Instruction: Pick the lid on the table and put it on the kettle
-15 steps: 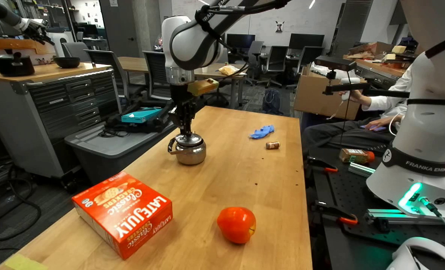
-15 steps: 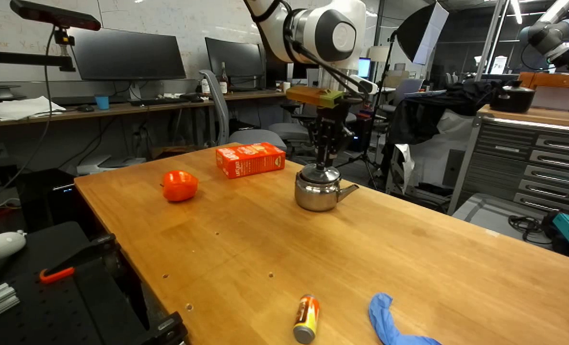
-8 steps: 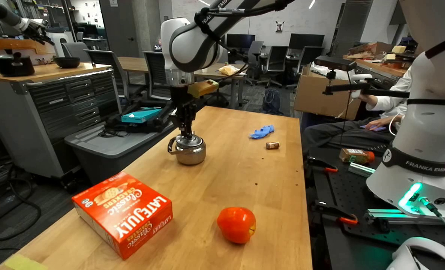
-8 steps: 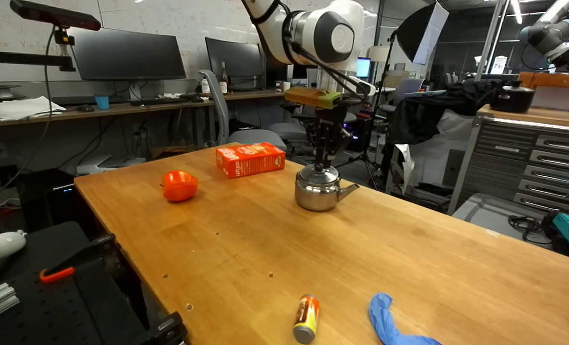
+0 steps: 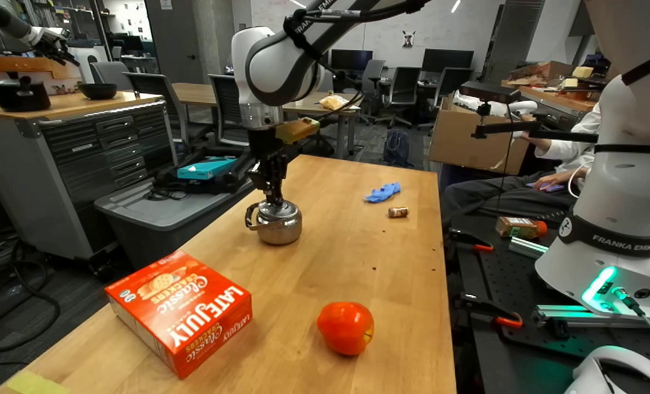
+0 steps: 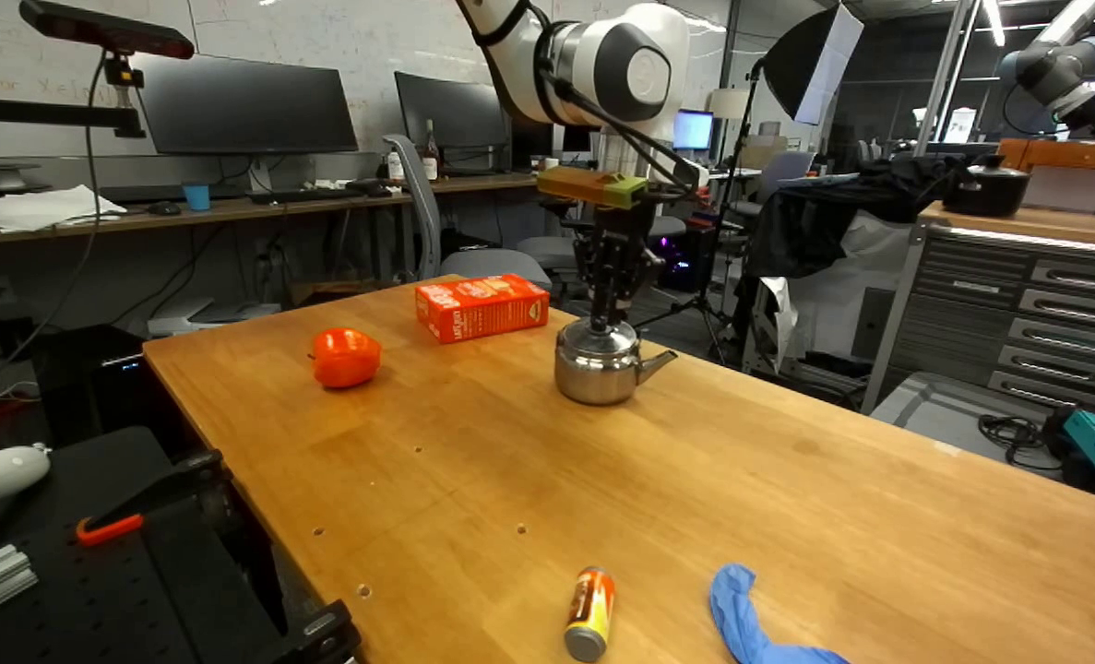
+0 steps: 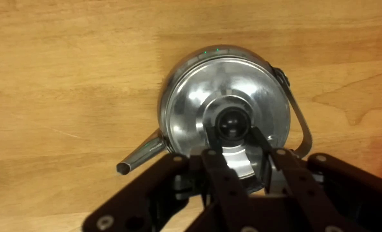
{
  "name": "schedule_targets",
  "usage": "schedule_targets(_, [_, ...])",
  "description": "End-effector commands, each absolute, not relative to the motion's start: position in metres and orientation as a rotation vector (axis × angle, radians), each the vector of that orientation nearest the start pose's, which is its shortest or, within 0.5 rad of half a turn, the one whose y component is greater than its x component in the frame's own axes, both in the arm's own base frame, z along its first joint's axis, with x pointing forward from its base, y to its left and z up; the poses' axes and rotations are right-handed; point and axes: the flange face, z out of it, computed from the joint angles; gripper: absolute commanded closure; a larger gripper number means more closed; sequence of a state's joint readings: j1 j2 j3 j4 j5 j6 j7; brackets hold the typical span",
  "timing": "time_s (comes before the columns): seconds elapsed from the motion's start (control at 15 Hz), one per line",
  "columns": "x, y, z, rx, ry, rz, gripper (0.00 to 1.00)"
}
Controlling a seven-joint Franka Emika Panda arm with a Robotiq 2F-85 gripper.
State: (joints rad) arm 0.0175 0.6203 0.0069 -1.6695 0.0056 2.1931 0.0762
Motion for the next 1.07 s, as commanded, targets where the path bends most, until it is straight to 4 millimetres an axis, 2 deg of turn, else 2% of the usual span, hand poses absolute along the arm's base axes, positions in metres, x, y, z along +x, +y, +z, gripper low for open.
schedule_targets(0.0, [0.666, 0.019, 0.242, -3.111, 0.061, 0.241, 0.93])
schedule_targets(0.4, [0.661, 0.017, 0.243, -3.108, 0.074, 0.396, 0.93])
schedule_targets(1.0, [0.66, 0.002, 0.228, -3.135, 0.131, 0.446, 0.93])
